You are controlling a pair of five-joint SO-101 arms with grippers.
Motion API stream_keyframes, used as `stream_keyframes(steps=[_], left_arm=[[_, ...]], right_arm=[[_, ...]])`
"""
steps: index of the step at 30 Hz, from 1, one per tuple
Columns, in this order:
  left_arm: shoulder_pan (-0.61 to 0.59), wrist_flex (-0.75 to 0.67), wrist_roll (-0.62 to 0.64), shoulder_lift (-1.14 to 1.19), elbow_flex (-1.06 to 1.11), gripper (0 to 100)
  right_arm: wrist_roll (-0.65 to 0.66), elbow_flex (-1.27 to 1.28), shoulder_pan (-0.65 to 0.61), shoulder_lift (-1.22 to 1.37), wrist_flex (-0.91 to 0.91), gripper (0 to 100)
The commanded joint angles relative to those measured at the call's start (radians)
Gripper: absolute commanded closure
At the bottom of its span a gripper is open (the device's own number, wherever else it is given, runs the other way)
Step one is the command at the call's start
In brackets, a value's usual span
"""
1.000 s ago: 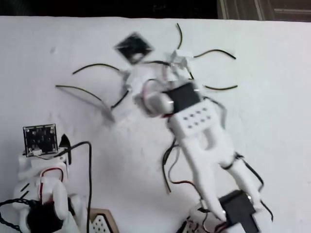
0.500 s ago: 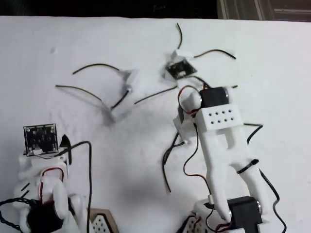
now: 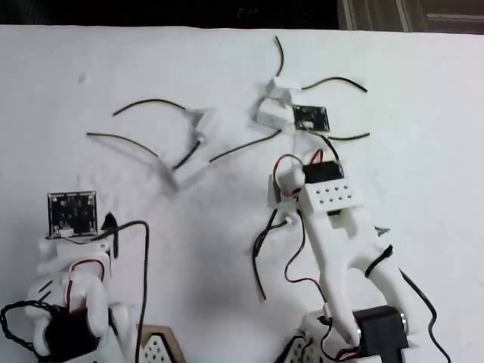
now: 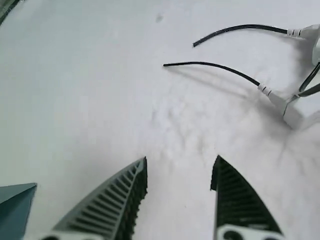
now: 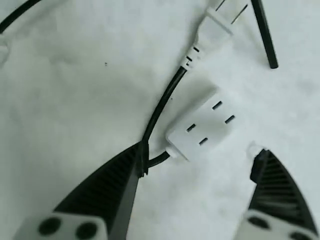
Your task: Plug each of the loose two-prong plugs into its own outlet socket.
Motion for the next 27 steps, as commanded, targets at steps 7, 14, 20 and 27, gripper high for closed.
stream_keyframes(steps=[7,14,20,27], left_arm=[[0.007,-0.020,0.005,0.004,0.032,78],[0.153,-0.034,0.005,0.005,-0.017,78],[0.245,-0.034,0.003,0.008,-0.114,78],[0.418,0.002,0.009,0.231,-0.318,78]], right_arm=[[-0.068,0.034,0.059,-0.031,-0.111,68.0],[-0.066,0.029,0.154,-0.041,-0.038,68.0],[-0.066,0.029,0.223,-0.077,-0.012,68.0],[-0.071,0.031,0.300,-0.346,-0.012,92.2]])
